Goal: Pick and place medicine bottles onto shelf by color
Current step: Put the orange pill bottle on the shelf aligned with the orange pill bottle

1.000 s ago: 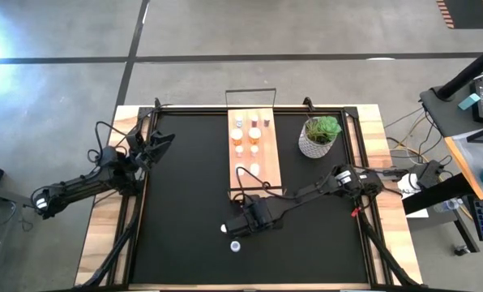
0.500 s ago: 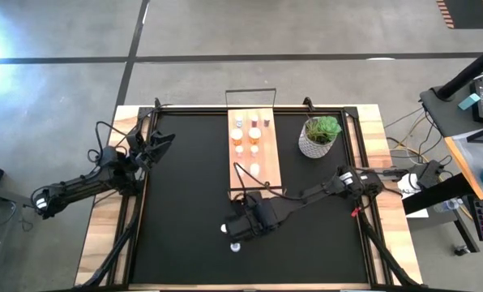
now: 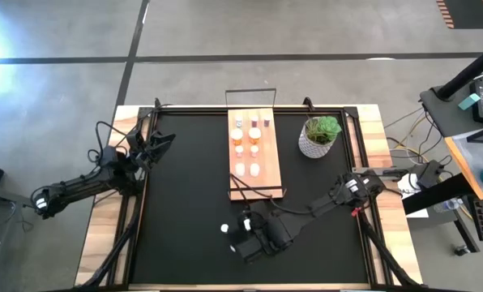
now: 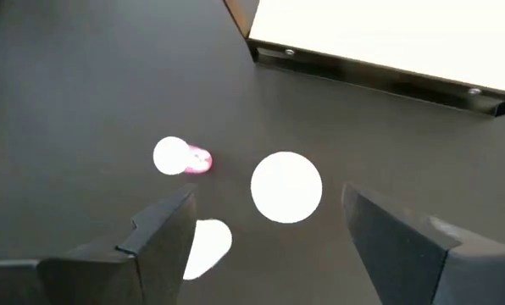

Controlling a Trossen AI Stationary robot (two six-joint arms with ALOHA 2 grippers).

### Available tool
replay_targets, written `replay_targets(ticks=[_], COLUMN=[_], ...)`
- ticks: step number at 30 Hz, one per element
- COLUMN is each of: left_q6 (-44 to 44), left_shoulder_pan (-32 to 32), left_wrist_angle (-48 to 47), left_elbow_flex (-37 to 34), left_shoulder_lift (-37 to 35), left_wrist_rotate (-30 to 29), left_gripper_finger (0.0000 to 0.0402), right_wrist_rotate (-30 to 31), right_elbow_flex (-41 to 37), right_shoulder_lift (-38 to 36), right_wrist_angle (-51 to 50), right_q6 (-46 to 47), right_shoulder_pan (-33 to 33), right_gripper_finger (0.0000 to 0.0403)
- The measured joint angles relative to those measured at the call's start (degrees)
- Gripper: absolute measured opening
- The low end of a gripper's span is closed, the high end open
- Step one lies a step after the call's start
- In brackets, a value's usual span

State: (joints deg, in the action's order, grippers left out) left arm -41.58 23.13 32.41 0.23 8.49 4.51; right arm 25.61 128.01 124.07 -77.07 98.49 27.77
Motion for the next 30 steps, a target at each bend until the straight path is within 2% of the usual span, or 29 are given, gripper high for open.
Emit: replay_targets(ticks=[10,15,21,30], left_q6=[0.00,0.00,0.00,0.00], left_shoulder_pan=[-0.01,0.01,-0.01,0.01], left_wrist_angle=[0.01,0.01,0.03,0.01], left_elbow_flex=[0.00,0.00,0.00,0.00], left_shoulder_lift=[0.00,0.00,0.00,0.00], left_wrist_rotate=[-0.01,-0.01,0.00,0.01], left_gripper_finger=[0.0224,0.0224,0.0224,0.0224], right_wrist_rotate=[0.00,0.30,5.57,6.03], right_elbow_flex=[-0.15,-0.37,-0.81,-0.90], right_shoulder_lift=[0.00,0.46,2.10,6.52], right_wrist_angle=[-0.36,-0.59,-0.79,-0.64], right_q6=[-7.64,-5.68,-5.50,-7.72], right_shoulder_pan=[0.52,2.52,6.01,6.52], right_gripper_finger=[0.0253,0.0241,0.0233,0.0226])
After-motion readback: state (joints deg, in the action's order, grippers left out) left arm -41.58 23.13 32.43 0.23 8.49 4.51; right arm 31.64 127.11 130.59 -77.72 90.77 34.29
